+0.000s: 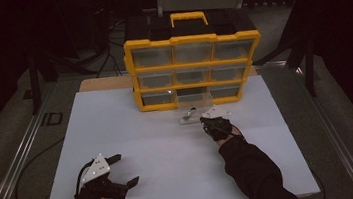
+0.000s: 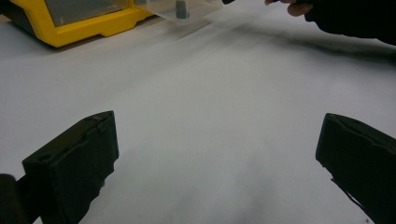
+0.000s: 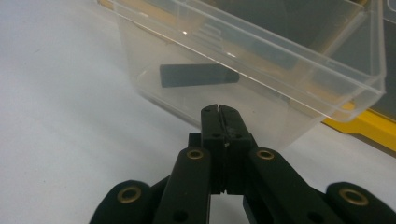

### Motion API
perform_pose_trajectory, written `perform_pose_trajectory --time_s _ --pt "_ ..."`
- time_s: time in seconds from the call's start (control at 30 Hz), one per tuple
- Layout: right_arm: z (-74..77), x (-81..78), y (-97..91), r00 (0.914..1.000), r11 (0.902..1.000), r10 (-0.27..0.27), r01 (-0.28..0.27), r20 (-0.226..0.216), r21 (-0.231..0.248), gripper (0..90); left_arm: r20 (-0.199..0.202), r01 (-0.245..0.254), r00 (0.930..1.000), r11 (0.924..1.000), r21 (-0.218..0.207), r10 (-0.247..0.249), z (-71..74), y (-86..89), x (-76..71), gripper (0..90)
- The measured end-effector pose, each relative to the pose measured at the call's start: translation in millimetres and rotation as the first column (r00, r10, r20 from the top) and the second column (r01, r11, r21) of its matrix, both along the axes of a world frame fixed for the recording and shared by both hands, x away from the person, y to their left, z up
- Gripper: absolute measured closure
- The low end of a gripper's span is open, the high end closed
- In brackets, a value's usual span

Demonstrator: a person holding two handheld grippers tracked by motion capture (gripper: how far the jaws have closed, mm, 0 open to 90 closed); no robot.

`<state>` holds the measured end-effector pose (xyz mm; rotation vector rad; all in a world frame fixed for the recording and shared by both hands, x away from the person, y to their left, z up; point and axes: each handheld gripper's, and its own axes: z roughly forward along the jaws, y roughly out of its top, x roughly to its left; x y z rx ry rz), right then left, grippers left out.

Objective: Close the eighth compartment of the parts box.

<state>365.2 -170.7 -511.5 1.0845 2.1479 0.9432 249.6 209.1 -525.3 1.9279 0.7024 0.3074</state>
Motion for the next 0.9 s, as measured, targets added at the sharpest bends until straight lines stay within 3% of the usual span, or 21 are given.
perform_pose_trajectory --time_s 0.9 --pt "-0.3 14.3 3.5 0.9997 0.9999 -0.011 0.011 -0.02 0.007 90.0 -0.004 0.001 1.0 1.0 -0.001 -0.001 -0.3 0.0 0.4 0.0"
